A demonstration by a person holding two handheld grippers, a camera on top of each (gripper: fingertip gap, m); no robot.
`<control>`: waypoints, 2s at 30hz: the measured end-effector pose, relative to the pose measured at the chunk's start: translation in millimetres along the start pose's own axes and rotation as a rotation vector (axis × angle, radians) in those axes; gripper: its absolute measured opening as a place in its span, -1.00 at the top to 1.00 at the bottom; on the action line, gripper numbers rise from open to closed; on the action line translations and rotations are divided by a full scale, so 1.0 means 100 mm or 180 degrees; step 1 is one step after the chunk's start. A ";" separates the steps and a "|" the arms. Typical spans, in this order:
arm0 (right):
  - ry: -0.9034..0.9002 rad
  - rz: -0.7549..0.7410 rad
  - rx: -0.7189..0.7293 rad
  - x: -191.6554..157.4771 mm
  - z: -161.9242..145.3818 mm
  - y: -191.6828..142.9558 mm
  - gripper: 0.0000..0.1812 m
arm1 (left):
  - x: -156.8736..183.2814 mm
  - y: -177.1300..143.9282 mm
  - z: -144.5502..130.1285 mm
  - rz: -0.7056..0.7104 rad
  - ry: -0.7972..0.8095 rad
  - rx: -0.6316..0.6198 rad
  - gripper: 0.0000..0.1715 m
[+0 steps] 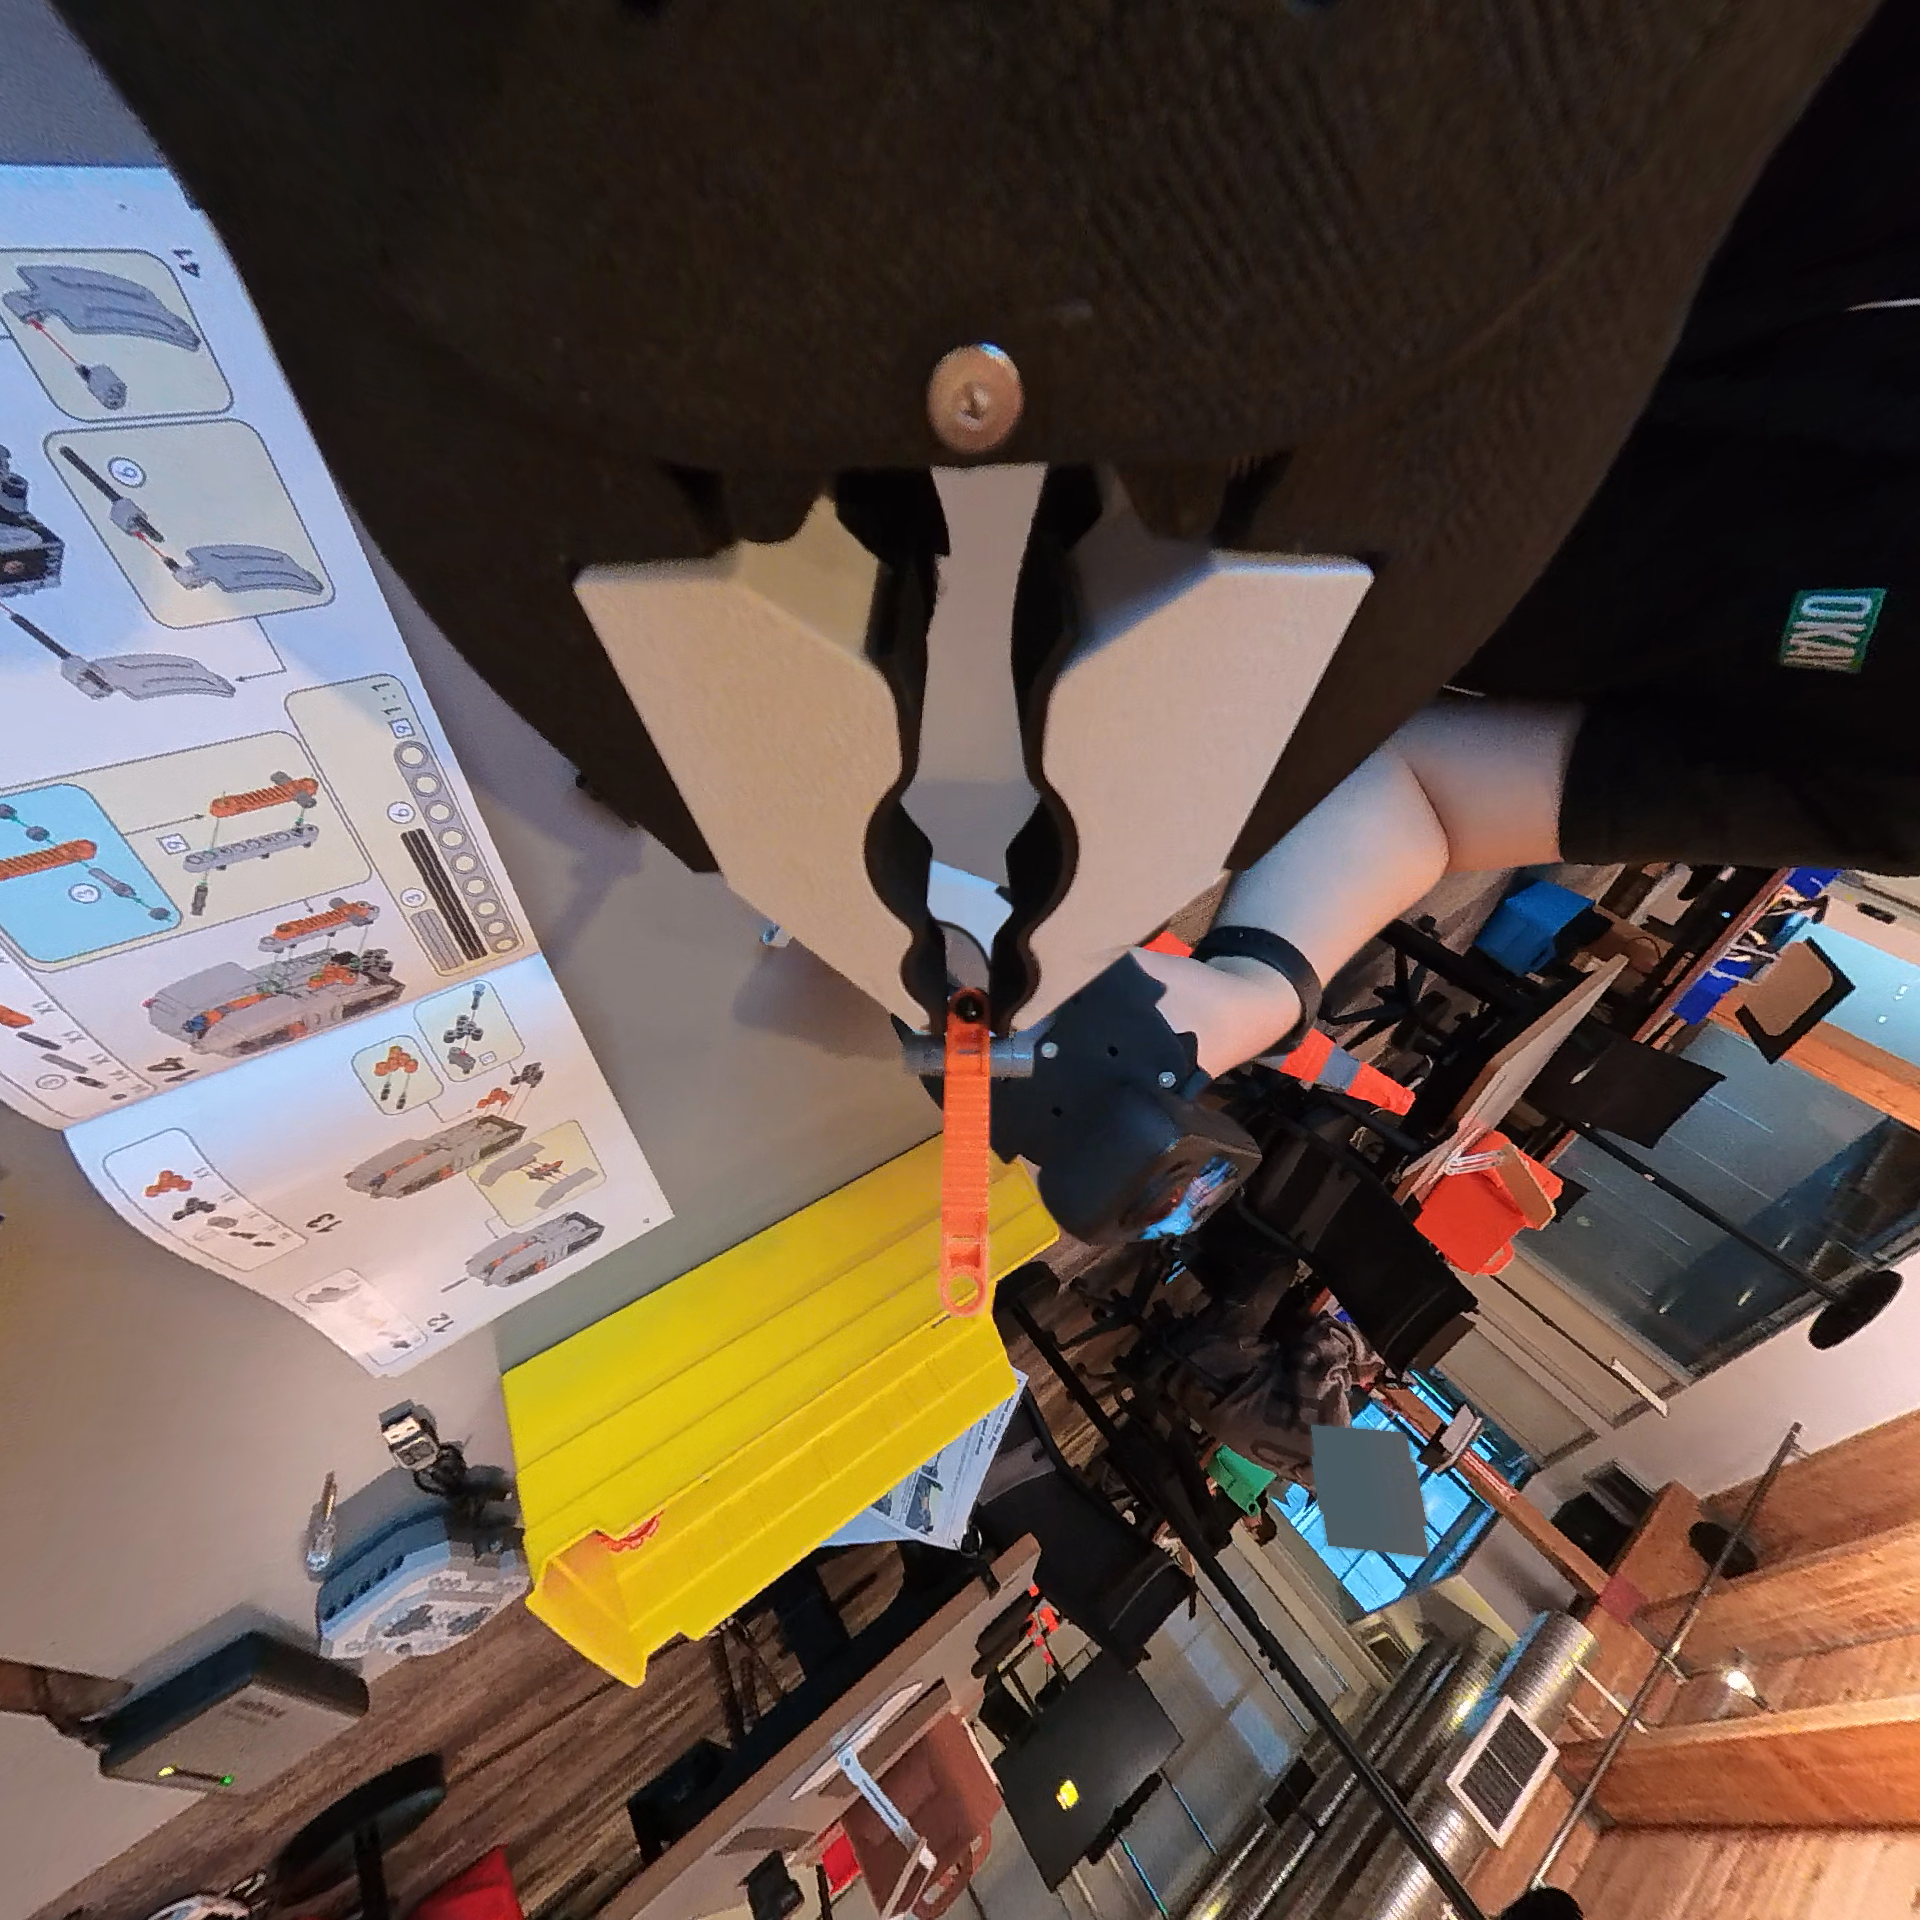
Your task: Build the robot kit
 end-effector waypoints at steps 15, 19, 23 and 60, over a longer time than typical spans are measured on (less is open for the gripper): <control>0.0465 0.0533 -0.0299 0.02 -0.30 0.45 0.95 | -0.14 -0.48 0.19 0.1536 0.1064 0.1177 0.99; 0.0566 0.0844 -0.0204 -0.06 -0.30 0.57 0.95 | -0.04 -0.82 0.26 0.1726 0.1246 0.1625 0.99; 0.0385 0.0987 -0.0156 -0.17 -0.29 0.63 0.95 | 0.05 -1.05 0.31 0.1763 0.1258 0.1842 1.00; 0.0023 0.0437 -0.0388 -0.32 -0.25 0.61 0.95 | 0.17 -1.22 0.46 0.1985 0.1197 0.1815 1.00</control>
Point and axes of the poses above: each gripper's, where its closed fingertips meet, y out along the fingers, z out of its top, x = y × z across the jaws, the point moved 3 cm from there along -y, back along the fingers, and after that the axes turned 5 degrees about -x, right-handed, at the moved point
